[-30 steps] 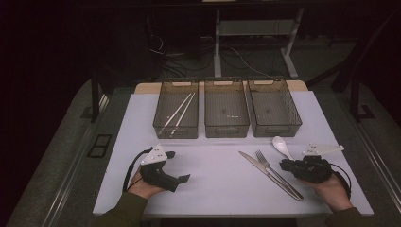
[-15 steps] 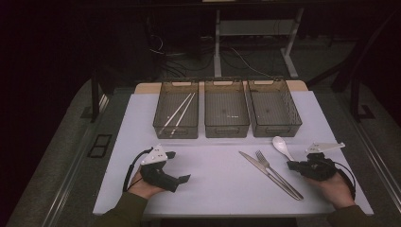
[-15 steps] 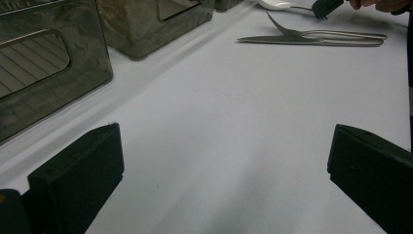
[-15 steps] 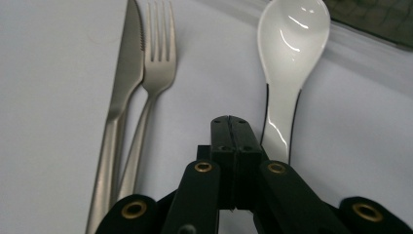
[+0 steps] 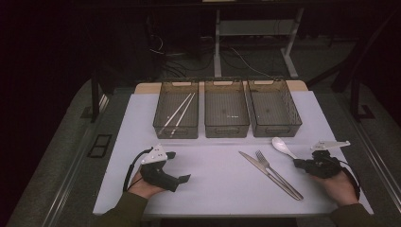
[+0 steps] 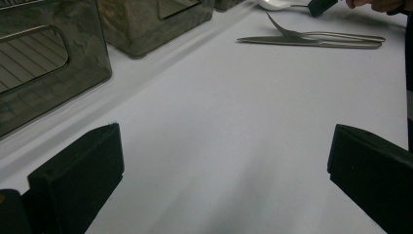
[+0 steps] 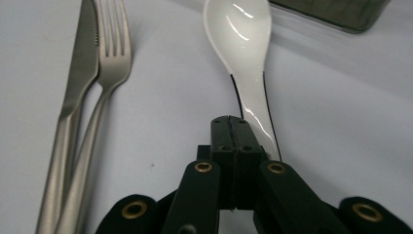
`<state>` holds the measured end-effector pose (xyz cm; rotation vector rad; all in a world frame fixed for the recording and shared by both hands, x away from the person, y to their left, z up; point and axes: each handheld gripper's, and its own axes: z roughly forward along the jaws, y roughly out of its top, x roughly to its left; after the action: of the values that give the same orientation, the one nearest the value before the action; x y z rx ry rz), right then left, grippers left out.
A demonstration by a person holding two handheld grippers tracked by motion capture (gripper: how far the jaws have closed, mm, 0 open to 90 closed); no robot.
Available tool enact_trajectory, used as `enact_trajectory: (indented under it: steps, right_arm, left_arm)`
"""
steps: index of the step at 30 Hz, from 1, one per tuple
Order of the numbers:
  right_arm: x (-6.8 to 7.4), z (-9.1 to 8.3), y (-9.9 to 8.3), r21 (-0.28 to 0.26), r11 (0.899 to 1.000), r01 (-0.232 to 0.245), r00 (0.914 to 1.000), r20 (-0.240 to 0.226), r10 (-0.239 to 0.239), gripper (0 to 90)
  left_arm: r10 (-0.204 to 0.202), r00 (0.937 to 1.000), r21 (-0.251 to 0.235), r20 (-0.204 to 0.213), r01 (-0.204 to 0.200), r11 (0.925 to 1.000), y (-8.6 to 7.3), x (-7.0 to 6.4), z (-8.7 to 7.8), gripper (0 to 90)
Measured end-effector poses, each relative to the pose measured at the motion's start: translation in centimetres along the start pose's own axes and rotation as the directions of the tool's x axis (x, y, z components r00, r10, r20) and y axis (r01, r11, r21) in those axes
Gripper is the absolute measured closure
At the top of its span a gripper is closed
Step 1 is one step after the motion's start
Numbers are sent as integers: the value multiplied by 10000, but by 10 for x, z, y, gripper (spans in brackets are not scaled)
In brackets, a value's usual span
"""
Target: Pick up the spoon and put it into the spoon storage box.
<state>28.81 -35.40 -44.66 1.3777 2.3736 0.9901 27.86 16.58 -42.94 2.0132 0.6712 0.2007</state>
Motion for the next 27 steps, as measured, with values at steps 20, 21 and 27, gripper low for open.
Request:
enact_trajectory:
  steps: [20, 21, 27]
  right_arm:
    - [-31, 2, 8, -236, 9991, -365, 9962, 787, 383, 898]
    - [-31, 2, 8, -242, 9989, -404, 9961, 776, 421, 898]
    - [-28, -6, 9, -626, 9972, -397, 9982, 416, 423, 824]
  left_arm:
    - [-37, 10000, 71, 83, 37, 10000, 0, 0, 2, 0]
    - [-21, 10000, 56, 89, 21, 10000, 0, 0, 2, 0]
    - [55, 9999, 80, 124, -56, 10000, 0, 0, 2, 0]
